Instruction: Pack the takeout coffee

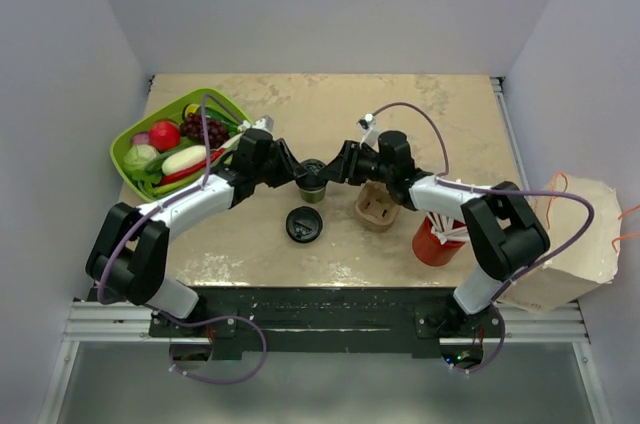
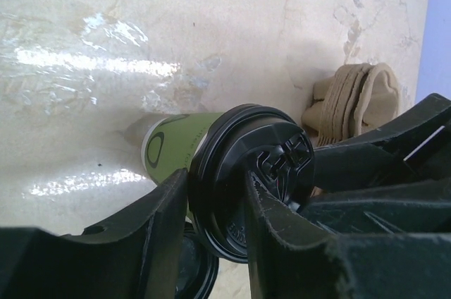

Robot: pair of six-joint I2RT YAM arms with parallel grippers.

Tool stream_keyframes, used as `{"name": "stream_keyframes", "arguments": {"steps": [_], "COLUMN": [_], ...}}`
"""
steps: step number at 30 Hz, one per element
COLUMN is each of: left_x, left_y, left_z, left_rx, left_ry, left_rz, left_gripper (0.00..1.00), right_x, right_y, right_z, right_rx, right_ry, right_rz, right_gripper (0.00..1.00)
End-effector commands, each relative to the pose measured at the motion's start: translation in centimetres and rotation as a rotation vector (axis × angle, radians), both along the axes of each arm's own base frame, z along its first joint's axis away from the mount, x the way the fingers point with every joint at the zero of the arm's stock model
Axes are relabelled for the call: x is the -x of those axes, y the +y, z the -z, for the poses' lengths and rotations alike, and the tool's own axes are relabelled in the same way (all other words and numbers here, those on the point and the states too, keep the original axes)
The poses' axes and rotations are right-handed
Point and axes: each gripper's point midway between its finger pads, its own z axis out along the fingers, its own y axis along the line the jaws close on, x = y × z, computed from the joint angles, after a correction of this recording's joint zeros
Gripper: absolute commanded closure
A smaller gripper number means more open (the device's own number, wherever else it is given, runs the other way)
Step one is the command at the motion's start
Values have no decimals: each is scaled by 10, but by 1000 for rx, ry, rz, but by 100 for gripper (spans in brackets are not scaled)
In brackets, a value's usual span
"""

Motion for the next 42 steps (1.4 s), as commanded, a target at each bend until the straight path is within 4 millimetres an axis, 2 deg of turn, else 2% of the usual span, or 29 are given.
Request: {"name": "stream_keyframes", "arguments": {"steps": [1, 4, 6, 7, 8, 10, 12, 13, 19, 24, 27, 29, 31, 32, 34, 35, 37, 38, 40, 42], "left_x": [46, 45, 46, 45, 46, 46, 47, 47, 47, 43, 35, 25, 13, 10, -3, -9, -21, -25, -32, -39], "left_y": [12, 15, 17, 16, 16, 18, 19, 20, 18, 8, 3, 0, -1, -2, -2, -1, 2, 1, 1, 2], "left_z": [47, 48, 50, 50, 50, 50, 51, 52, 48, 45, 40, 32, 24, 20, 13, 10, 12, 12, 18, 21], "left_rx": [-118, -132, -142, -138, -136, -136, -140, -142, -126, -96, -89, -88, -91, -93, -106, -108, -105, -93, -93, -100], "left_ry": [196, 201, 207, 209, 212, 218, 225, 226, 214, 190, 171, 138, 111, 101, 67, 50, 46, 42, 46, 31], "left_rz": [37, 26, 23, 16, 12, -6, -15, -19, -10, 35, 42, 31, 21, 19, 1, -12, -32, -29, -33, -46], "left_gripper": [60, 60, 60, 60, 60, 60, 60, 60, 60, 53, 52, 51, 49, 47, 44, 44, 43, 43, 43, 43], "right_x": [3, 11, 14, 1, 7, 9, 15, 22, 22, 13, 8, -3, -12, -18, -23, -29, -29, -32, -28, -30], "right_y": [-5, -3, -9, -16, -29, -41, -34, -31, -17, -17, -16, -21, -28, -37, -49, -62, -79, -95, -112, -134], "right_z": [-34, -64, -62, -64, -42, -21, -19, -11, -12, -12, -29, -46, -74, -80, -108, -112, -132, -135, -145, -143], "right_rx": [82, 68, 116, 161, 248, 299, 240, 214, 166, 200, 212, 242, 261, 292, 303, 327, 324, 337, 331, 367], "right_ry": [-192, -239, -185, -171, -59, 84, 128, 156, 166, 129, 56, -12, -112, -136, -220, -233, -274, -274, -281, -272], "right_rz": [-45, -98, -82, -9, 32, 114, 108, 90, 57, 49, 26, 59, 90, 135, 185, 237, 293, 343, 392, 453], "right_gripper": [48, 42, 41, 41, 41, 42, 42, 42, 45, 46, 41, 35, 31, 27, 24, 23, 18, 17, 13, 9]}}
